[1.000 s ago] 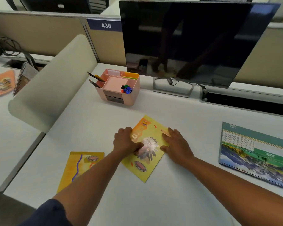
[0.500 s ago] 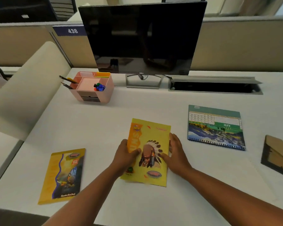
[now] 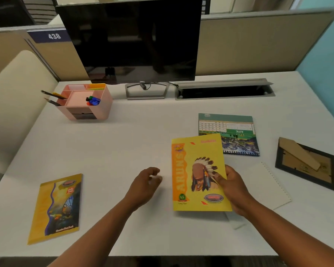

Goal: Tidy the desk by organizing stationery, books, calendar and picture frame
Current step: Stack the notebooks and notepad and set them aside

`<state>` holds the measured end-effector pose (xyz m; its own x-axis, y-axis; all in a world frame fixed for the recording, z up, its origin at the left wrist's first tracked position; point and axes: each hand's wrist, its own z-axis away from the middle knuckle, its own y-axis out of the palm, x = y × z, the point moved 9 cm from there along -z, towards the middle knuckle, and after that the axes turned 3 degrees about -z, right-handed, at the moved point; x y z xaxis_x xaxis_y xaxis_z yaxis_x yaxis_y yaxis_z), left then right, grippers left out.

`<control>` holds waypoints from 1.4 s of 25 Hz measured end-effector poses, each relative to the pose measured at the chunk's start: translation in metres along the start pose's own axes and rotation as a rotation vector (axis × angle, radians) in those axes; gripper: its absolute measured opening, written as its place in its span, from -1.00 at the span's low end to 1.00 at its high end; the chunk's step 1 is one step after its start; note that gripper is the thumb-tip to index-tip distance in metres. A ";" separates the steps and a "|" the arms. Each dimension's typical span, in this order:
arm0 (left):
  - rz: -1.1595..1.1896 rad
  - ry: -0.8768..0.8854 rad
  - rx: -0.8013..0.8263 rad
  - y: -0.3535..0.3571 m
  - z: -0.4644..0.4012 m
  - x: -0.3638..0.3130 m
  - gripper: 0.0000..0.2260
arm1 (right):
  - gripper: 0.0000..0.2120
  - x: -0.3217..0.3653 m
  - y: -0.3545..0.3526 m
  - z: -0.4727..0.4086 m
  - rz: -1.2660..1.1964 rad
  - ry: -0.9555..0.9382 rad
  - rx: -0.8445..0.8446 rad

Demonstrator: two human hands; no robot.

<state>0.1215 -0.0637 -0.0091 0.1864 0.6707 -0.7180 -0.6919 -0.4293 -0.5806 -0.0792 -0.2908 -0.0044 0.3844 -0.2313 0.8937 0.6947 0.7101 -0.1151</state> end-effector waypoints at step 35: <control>0.020 -0.144 0.447 0.165 0.009 -0.111 -0.85 | -0.89 -0.084 -0.118 0.051 -0.201 0.288 -0.518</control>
<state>-0.0197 -0.2033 -0.0219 0.0930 0.7557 -0.6483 -0.9327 -0.1617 -0.3223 -0.2247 -0.3209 -0.0435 0.3139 -0.5481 0.7753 0.9473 0.2364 -0.2164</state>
